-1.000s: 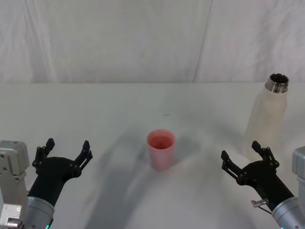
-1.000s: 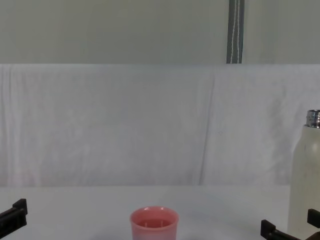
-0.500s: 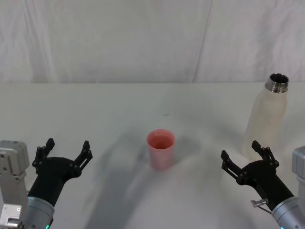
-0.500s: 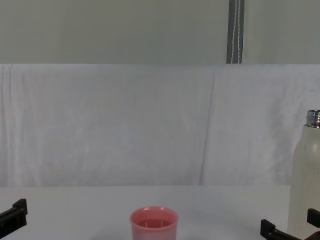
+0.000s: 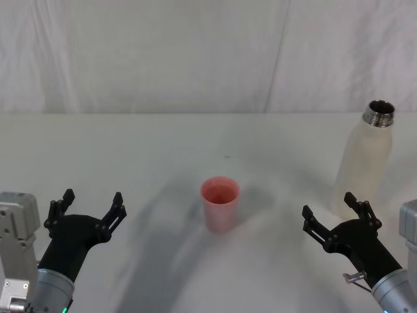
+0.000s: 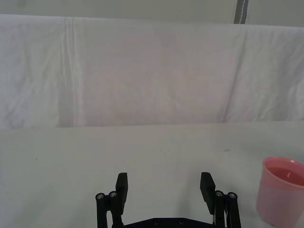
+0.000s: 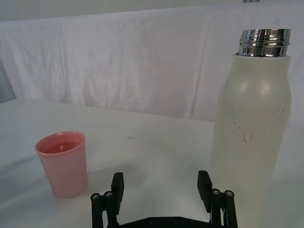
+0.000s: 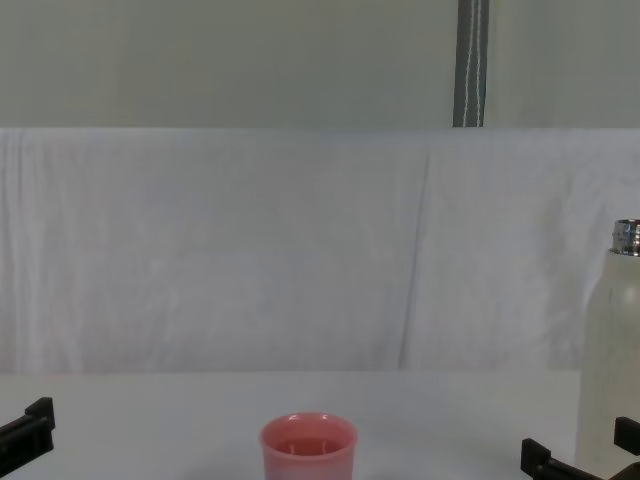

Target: Grasp the thermos with one hand and pour water into the cup lid.

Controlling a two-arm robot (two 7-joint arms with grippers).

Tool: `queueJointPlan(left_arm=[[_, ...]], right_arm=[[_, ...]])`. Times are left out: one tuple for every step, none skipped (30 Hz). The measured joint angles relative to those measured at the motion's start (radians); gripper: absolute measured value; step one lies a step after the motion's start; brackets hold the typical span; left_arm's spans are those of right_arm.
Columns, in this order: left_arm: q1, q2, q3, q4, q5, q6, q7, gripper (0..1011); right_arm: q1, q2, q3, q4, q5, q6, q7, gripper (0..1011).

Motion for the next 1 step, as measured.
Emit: queueJointPlan(left_arm=[[0.0,0.0,0.0,0.0,0.0,0.0,0.0,1001]], right_arm=[[0.0,0.0,0.0,0.0,0.0,0.0,0.0,1001]])
